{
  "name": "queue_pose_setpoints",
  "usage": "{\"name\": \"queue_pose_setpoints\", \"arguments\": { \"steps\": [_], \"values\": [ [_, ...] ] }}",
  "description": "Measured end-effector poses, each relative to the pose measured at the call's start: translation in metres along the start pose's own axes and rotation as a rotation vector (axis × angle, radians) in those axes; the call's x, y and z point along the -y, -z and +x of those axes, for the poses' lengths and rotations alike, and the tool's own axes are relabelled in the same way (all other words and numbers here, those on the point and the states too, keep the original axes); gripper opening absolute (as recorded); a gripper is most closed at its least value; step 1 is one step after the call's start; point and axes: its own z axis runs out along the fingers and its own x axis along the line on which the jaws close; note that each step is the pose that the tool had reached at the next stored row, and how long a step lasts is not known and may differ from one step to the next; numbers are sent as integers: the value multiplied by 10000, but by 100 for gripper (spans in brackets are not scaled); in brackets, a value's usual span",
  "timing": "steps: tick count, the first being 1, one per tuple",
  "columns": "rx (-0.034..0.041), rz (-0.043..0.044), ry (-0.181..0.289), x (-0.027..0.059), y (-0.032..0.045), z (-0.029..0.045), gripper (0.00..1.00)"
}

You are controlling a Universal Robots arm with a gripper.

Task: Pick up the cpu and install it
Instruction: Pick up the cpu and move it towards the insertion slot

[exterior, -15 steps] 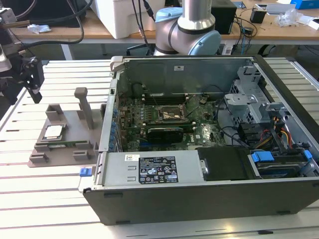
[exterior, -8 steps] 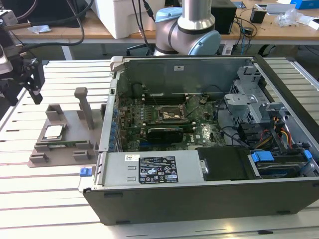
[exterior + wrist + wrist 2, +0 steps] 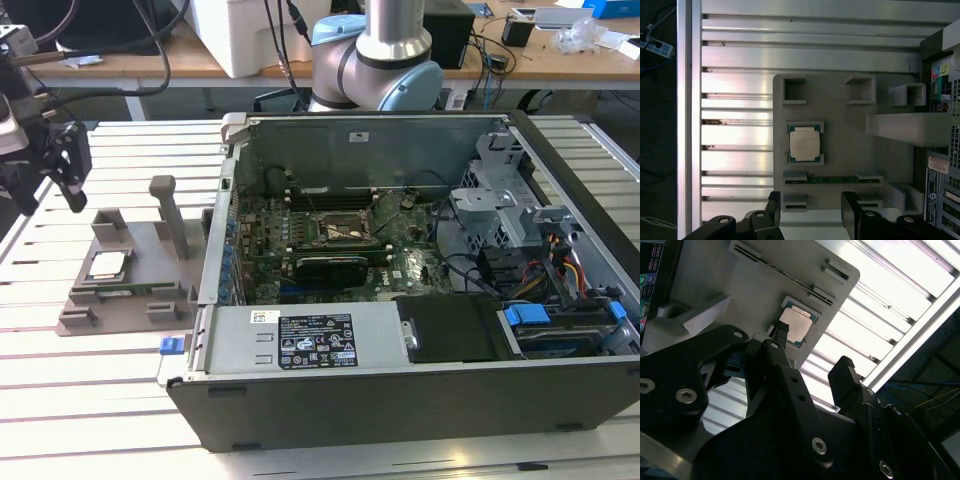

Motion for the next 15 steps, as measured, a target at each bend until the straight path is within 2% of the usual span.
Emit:
{"name": "queue_pose_setpoints", "arguments": {
  "steps": [10, 13, 15],
  "values": [
    [0, -1, 0, -2, -69, 2, 60],
    [0, 0, 0, -7, -203, 6, 60],
    [0, 0, 0, -9, -265, 8, 60]
  ]
}}
